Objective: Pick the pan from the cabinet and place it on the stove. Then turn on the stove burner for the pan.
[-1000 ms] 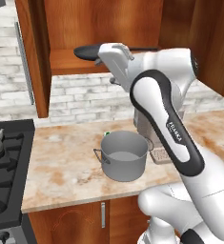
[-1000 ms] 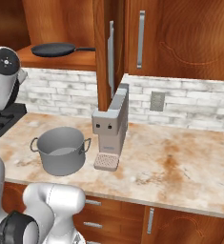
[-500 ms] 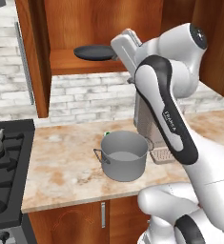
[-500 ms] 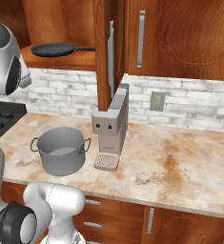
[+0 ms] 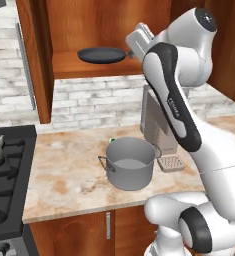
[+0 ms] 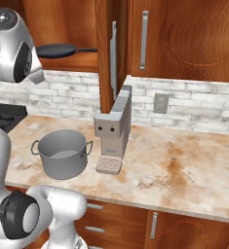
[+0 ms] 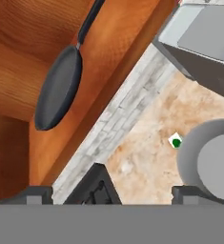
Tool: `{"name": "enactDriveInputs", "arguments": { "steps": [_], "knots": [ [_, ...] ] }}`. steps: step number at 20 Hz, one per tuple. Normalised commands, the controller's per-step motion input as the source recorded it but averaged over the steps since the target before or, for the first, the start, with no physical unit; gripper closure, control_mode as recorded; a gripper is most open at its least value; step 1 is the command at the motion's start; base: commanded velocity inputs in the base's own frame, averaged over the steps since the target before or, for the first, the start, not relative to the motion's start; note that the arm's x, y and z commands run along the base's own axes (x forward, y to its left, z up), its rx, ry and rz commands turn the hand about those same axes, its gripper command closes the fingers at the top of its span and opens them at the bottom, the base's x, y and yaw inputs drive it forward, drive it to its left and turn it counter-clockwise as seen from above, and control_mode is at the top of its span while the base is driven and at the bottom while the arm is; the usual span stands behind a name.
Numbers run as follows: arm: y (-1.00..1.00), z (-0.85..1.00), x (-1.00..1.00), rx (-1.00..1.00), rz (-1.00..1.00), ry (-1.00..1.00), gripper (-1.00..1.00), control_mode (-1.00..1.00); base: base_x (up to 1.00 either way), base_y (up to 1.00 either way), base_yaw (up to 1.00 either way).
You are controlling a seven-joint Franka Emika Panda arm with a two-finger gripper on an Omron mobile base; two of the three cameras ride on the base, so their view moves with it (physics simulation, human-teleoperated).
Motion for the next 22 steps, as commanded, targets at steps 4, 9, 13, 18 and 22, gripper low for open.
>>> {"name": "enactDriveInputs", "arguments": {
  "steps": [4,9,13,18,22],
  "knots": [
    [-0.23,0.0,0.44,-0.07,-0.15,0.02,-1.0,-1.0,0.0,0.0,0.0],
    [-0.22,0.0,0.41,-0.06,-0.15,0.0,-1.0,-1.0,0.0,0.0,0.0],
    [-0.24,0.07,0.39,-0.03,-0.16,0.0,-1.0,-1.0,0.0,0.0,0.0],
    [-0.27,0.07,0.43,-0.03,-0.16,0.0,-1.0,-1.0,0.0,0.0,0.0],
    [-0.16,0.0,0.56,-0.03,-0.14,0.01,-1.0,-1.0,0.0,0.0,0.0]
  ]
}}
